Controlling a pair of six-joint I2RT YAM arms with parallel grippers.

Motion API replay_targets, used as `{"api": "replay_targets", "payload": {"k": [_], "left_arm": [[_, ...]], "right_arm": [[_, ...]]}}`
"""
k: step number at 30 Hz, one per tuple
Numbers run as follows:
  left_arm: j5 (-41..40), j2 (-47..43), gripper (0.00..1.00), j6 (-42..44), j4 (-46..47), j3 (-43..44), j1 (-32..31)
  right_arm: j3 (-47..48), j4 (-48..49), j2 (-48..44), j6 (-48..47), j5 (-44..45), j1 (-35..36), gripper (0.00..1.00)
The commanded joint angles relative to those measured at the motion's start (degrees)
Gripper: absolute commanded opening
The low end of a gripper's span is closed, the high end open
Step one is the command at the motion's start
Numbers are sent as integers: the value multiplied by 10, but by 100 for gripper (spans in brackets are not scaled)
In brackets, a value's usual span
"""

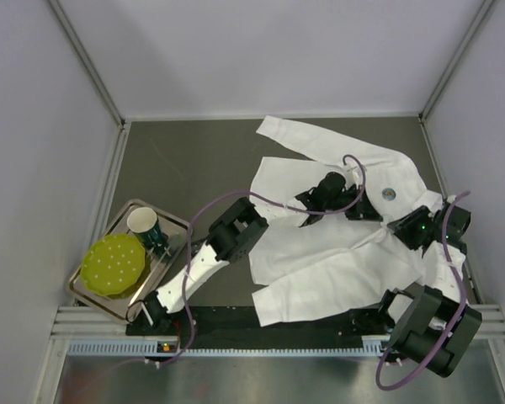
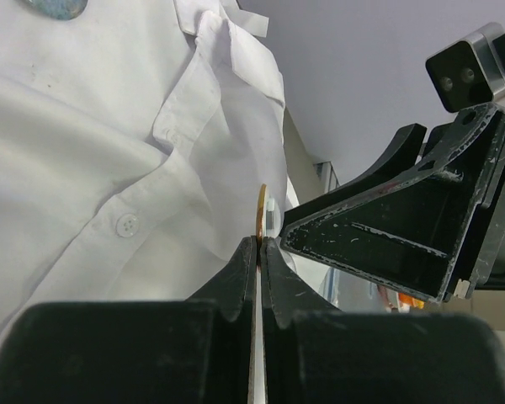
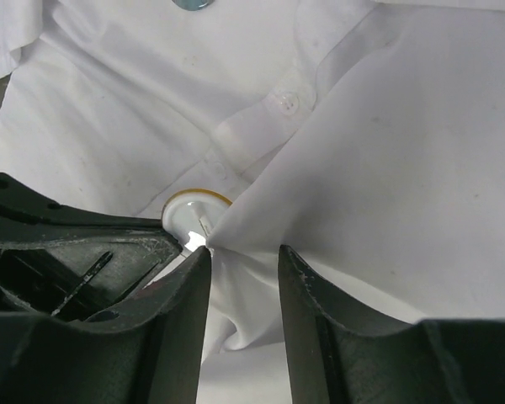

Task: Remove the brooch from the garment
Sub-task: Remove the brooch from the clothes.

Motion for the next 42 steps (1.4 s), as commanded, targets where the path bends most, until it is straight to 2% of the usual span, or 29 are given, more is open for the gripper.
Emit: {"api": "replay_targets", "payload": {"k": [1,2,11,19,27,42], "left_arm": [[27,1,0,-44,83,-10,2],[28,1,0,-46,84,-11,2],[49,21,0,-127,156,-22,11],[57,52,0,-216,225,-21,17],[66,82,0,-289,273,-14,20],[68,108,0,-348,341,-11,28]], "right_arm": [[24,44,9,14,-15,-3,39],[23,48,9,20,-16,-3,43],[6,59,18,33,-22,-8,52],[-23,75,25,52,-67,-52,52],[-41,109,45,48,-91,-56,52],[-52,132,60,64,-99,-60,48]]}}
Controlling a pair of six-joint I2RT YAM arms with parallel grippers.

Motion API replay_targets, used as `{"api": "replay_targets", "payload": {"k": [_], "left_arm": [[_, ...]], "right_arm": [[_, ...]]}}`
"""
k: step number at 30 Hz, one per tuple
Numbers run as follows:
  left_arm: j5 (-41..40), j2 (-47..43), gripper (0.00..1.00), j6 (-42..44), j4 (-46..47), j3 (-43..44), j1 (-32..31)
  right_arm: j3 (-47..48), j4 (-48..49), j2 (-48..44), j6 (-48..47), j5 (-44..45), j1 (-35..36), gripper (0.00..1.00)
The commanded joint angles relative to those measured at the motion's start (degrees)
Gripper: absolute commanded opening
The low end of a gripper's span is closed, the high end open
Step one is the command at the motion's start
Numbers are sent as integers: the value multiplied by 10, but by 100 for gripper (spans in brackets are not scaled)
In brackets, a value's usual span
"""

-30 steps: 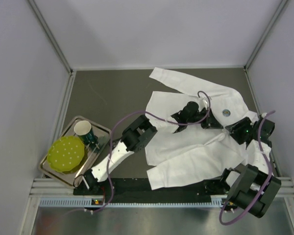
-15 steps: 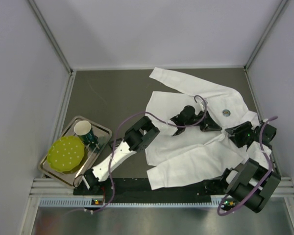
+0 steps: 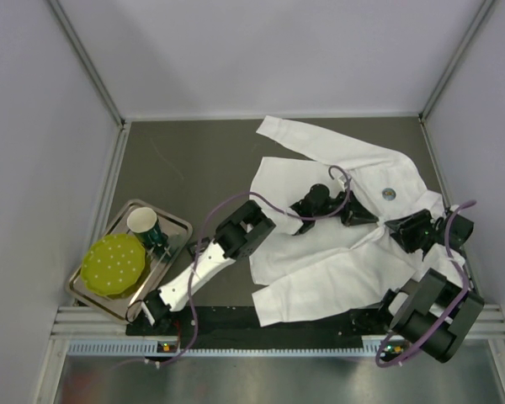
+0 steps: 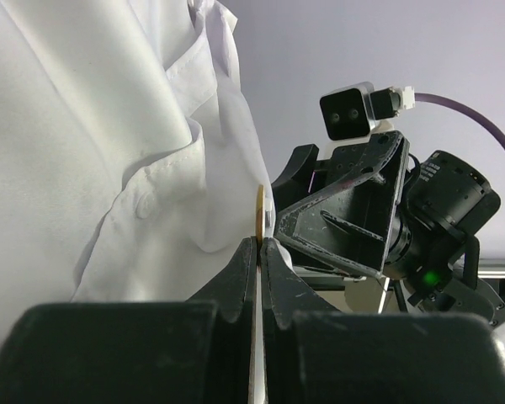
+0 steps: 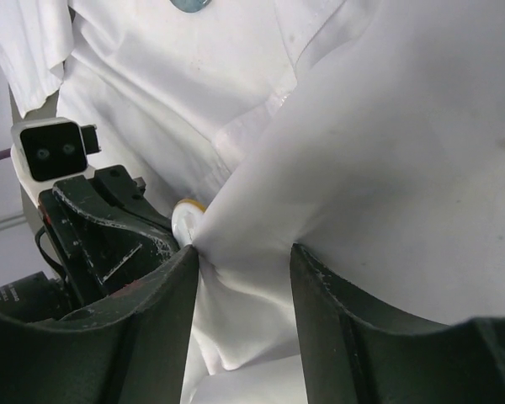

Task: Remove the brooch from the garment
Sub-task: Remove the brooch from the clothes.

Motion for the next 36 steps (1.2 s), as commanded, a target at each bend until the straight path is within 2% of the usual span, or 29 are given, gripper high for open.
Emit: {"api": "replay_targets", "payload": {"k": [1,9,13,21,26,36], "left_arm": [[7,7,0,-19,83,8,1],[3,18,0,-13,115,14,0],[11,20,0,-8,110,29,-5],[13,20,0,-9,115,33,-10],[13,23,0,-10,117,45,-12],[31,16,0,45,74,60,-19]], "right_arm": [[-2,25,5,7,-2,-6,48],[-14,52,7,19,-26,-26,49],[-18,62,7,19,-33,-26,52],[-26,75,2,23,-47,-30,52],[-23,76,3,22,-53,-33,46],[-32,93,4,15,-63,-33,31]]}}
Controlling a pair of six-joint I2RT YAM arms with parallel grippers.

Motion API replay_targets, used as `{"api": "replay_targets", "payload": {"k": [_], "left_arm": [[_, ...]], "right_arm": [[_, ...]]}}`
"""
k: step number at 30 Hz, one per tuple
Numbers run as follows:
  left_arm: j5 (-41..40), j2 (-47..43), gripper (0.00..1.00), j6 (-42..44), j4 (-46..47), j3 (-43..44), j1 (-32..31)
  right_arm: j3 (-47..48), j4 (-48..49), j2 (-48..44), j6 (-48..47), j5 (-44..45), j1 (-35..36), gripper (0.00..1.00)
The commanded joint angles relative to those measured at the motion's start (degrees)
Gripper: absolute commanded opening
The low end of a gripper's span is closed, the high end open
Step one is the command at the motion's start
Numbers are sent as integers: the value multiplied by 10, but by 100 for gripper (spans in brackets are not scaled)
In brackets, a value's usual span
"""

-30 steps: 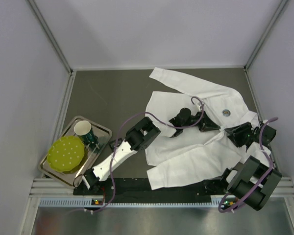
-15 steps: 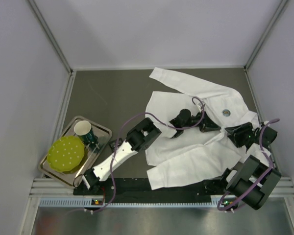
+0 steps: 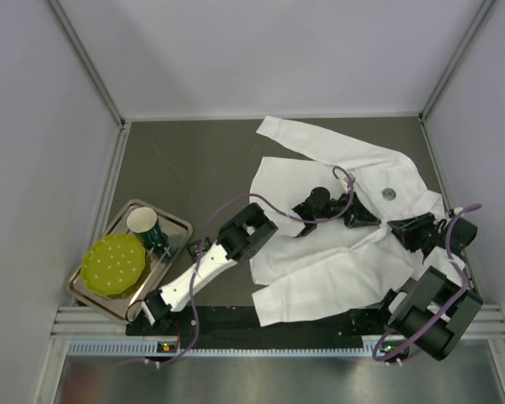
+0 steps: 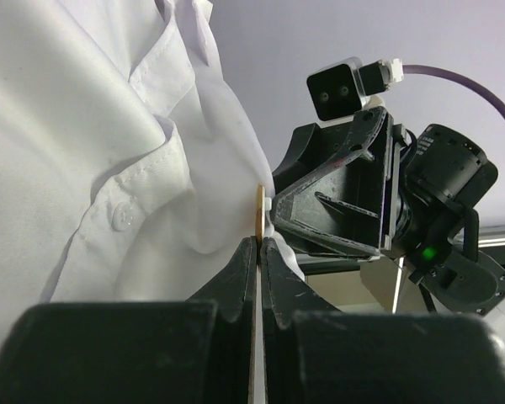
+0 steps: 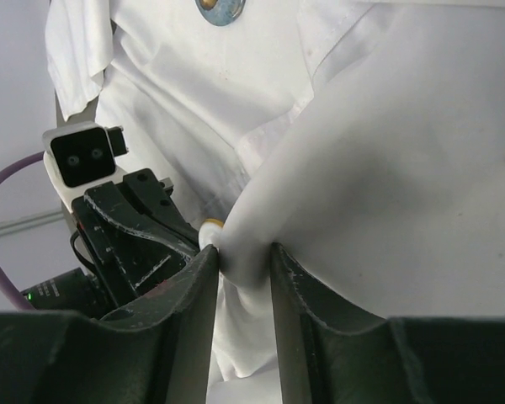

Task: Remove the brooch from the garment
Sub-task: Remove the brooch from the clothes.

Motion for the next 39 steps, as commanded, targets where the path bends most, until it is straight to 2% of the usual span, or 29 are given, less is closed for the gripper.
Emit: {"api": "replay_targets", "payload": {"k": [1,5,9,12,23,31,39], "left_arm": [[22,-11,0,31,20,34,-9],[36,-10,0,44,5,47,-11],[50,0,0,46,-14,65,-14],[61,8,0,49,-22,82,-15],[69,-31,0,163,-107,97,-21],[75,-42,0,183,-130,126,-32],[86,-52,0,244,-186,150,-45]], "right_arm": [[-11,34,0,-15,-15,-4,30],[-18,56,12,-19,-35,-5,24],[-23,63,15,-28,-47,-5,13],[-27,71,16,-37,-52,-5,0],[-36,70,20,-63,-65,-5,0],[-41,83,28,-67,-81,-4,0],[-40,91,40,-66,-95,-5,2]]}}
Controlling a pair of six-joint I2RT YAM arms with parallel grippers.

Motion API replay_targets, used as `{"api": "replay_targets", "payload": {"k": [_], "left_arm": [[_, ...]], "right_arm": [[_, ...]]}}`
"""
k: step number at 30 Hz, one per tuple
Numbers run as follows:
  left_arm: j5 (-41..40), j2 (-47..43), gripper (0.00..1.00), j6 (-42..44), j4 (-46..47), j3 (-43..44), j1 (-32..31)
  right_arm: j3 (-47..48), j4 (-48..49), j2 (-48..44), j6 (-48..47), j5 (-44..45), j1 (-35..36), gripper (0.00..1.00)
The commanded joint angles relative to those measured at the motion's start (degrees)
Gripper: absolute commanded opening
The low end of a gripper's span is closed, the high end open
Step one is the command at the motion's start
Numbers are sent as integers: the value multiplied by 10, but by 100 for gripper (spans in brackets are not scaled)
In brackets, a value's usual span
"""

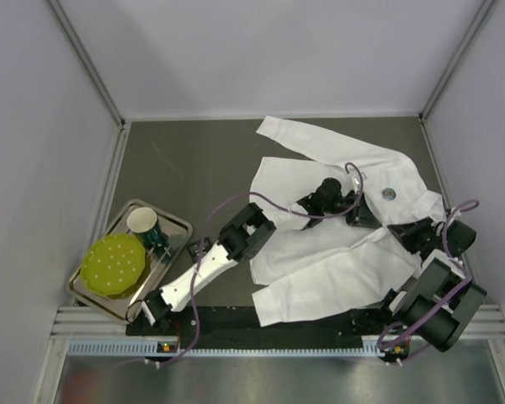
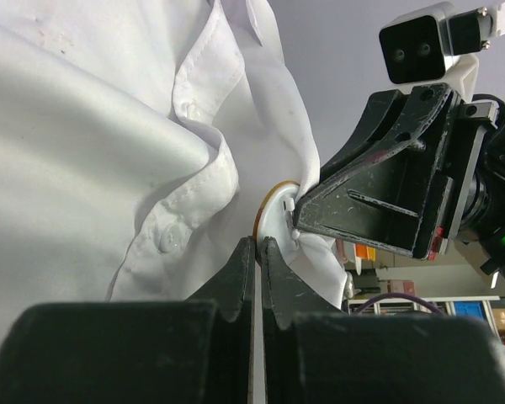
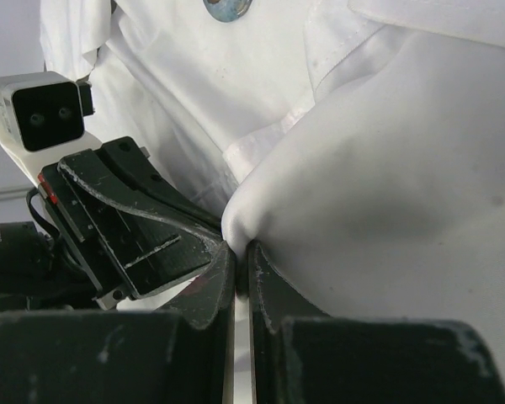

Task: Remove the brooch from the garment
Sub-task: Remove the brooch from the clothes.

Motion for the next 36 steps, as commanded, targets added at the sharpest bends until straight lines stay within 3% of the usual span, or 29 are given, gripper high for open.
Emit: {"api": "replay_targets", "payload": {"k": [1,9,13,16,21,25,31,33,36], "left_arm": [[30,-64,0,54,17,52,-45],[33,-73,0,81,-25,64,-47],[33,-72,1,-13,51,30,-29],[32,-69,15,-88,121,-4,-7],[46,-58,38,-106,119,5,5],[48,-48,45,-121,108,11,2],[30,-63,46,-123,110,-32,8],[32,-63,33,-134,123,-33,9],[28,-57,28,-162,162,-31,9]], "right_arm": [[-6,3,8,-5,-57,5,2],[-9,35,10,11,-78,4,0],[-30,92,-3,54,-89,4,0],[-28,96,-12,60,-88,5,0],[-31,111,-19,64,-89,5,0],[-35,115,-22,65,-88,4,0],[-35,96,-35,55,-82,-4,0],[-33,89,-35,51,-84,-14,0],[-30,80,-33,45,-87,-19,0]]}}
